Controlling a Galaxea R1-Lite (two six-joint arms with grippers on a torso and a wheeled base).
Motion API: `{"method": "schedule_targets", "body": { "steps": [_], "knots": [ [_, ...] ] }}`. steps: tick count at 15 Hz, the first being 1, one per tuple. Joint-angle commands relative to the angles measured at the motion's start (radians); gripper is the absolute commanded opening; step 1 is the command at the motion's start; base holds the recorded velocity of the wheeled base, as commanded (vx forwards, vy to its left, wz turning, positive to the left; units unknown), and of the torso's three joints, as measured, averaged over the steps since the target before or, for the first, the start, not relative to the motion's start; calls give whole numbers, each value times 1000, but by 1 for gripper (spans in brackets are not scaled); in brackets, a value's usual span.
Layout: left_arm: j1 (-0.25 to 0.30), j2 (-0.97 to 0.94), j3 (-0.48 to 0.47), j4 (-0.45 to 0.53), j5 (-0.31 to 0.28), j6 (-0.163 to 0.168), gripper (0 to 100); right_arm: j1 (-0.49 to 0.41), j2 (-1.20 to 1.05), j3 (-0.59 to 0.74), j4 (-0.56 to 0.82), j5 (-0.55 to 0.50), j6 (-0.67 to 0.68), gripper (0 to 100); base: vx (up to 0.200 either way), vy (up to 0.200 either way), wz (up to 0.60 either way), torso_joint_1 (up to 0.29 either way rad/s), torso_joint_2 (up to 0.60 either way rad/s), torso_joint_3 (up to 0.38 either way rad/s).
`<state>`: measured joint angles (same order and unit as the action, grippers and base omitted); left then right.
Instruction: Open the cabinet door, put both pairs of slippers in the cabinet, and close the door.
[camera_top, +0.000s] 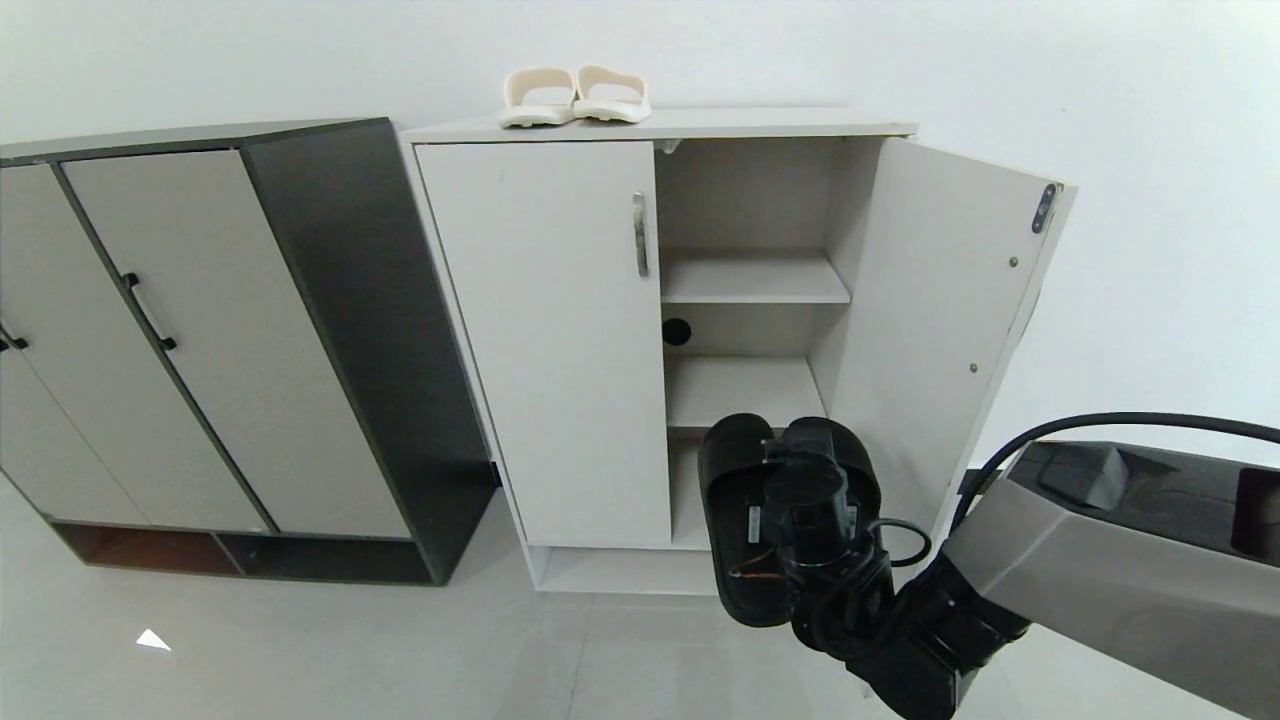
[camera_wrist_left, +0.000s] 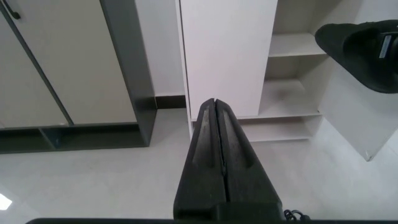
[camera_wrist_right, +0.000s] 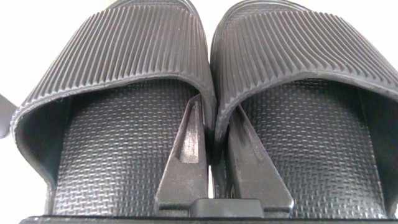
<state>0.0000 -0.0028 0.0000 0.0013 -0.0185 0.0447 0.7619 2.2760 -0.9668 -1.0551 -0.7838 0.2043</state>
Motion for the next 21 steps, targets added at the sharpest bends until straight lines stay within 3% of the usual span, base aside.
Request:
{"method": "schedule_targets", "body": {
  "steps": [1,14,21],
  "knots": [
    [0,3,0,0,0,0,0,-18,2,2,0,3,0,0,0,0,0,0,0,0],
    [0,3,0,0,0,-3,0,-122,4,8,0,38,0,0,0,0,0,0,0,0],
    [0,3,0,2,0,-8,0,-130,5,8,0,41,-2,0,0,0,0,0,0,0]
  ]
}}
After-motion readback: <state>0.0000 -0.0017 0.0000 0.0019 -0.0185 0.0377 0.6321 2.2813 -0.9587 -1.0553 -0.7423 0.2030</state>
